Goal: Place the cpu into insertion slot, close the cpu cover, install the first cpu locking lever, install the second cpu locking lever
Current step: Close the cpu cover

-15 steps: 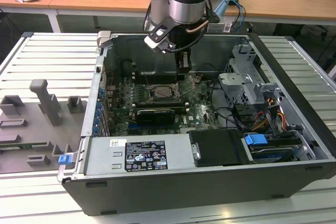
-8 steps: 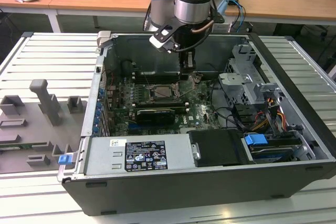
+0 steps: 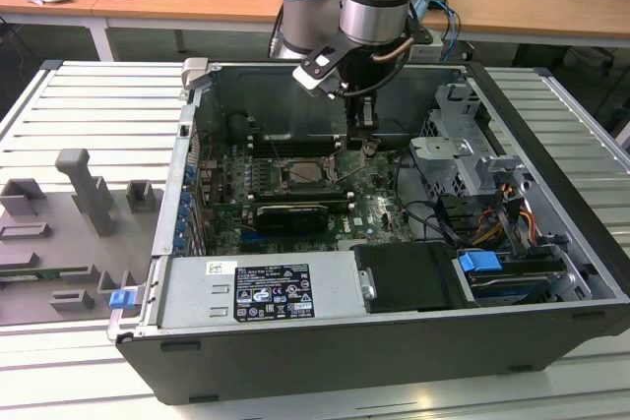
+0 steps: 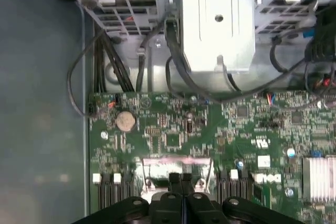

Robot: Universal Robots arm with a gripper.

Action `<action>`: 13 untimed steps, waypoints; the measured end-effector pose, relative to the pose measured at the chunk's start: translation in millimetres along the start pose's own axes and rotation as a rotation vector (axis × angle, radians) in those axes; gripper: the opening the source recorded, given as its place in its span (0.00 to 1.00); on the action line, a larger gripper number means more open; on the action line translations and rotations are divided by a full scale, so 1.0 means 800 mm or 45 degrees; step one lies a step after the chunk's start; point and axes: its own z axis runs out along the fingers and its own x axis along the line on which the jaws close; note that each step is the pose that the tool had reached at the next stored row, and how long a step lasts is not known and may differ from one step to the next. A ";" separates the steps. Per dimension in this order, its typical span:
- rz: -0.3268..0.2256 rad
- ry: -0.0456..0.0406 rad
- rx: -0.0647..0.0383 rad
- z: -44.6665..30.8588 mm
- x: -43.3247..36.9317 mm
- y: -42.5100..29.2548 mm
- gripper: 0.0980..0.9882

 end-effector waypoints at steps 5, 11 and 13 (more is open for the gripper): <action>0.000 0.000 0.000 0.0004 0.000 0.0139 0.01; 0.000 0.000 0.000 0.0020 0.001 0.0332 0.01; -0.003 0.000 0.000 0.0040 0.001 0.0387 0.01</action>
